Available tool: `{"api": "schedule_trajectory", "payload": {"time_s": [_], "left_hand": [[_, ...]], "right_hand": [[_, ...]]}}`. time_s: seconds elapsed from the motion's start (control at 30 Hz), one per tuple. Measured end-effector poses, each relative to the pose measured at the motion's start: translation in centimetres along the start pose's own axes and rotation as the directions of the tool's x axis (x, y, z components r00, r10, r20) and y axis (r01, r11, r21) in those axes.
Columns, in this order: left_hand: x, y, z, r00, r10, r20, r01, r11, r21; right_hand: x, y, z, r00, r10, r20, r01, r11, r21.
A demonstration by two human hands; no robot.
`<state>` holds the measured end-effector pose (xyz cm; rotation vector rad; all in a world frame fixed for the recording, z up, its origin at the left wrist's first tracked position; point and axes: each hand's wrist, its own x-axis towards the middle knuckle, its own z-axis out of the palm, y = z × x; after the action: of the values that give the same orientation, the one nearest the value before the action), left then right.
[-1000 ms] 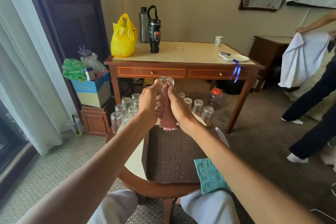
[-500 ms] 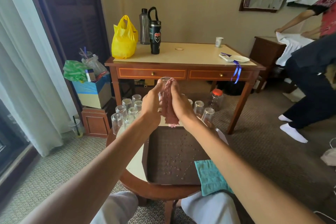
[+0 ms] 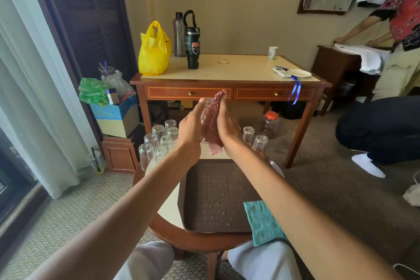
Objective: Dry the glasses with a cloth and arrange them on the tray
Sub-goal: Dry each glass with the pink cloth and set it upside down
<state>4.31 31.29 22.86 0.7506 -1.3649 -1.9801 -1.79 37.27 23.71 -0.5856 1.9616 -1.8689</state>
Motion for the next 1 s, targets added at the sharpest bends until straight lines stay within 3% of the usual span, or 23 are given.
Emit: {"api": "schedule_trajectory", "payload": {"time_s": [0.1, 0.2, 0.37, 0.6, 0.73, 0.83, 1.0], "left_hand": [[0.3, 0.3, -0.3, 1.000, -0.013, -0.008, 0.013, 1.000, -0.009], [0.8, 0.1, -0.9, 0.999, -0.025, -0.047, 0.025, 1.000, -0.015], [0.3, -0.1, -0.9, 0.996, -0.082, -0.044, 0.081, 0.996, -0.023], [0.0, -0.2, -0.5, 1.000, 0.001, -0.004, -0.001, 1.000, 0.021], [0.4, 0.3, -1.3, 0.997, -0.066, -0.032, 0.065, 0.997, -0.035], [0.6, 0.0, -1.4, 0.992, -0.058, -0.110, 0.052, 0.997, -0.061], [-0.6, -0.6, -0.5, 0.992, 0.038, -0.120, -0.041, 0.999, -0.030]], "right_hand": [[-0.6, 0.8, -0.1, 0.997, 0.029, 0.072, -0.022, 0.996, -0.089], [-0.7, 2.1, 0.4, 0.980, -0.047, 0.194, 0.066, 0.994, -0.092], [0.3, 2.0, 0.0, 0.985, -0.142, 0.101, 0.145, 0.989, -0.021], [0.1, 0.1, 0.6, 0.994, 0.110, -0.027, -0.113, 0.987, -0.114], [-0.9, 1.5, 0.9, 0.995, 0.024, 0.101, -0.006, 0.985, -0.173], [-0.3, 2.2, 1.7, 0.990, -0.099, 0.102, 0.117, 0.975, -0.190], [0.8, 1.0, 2.0, 0.999, -0.036, 0.027, 0.038, 0.996, -0.083]]}}
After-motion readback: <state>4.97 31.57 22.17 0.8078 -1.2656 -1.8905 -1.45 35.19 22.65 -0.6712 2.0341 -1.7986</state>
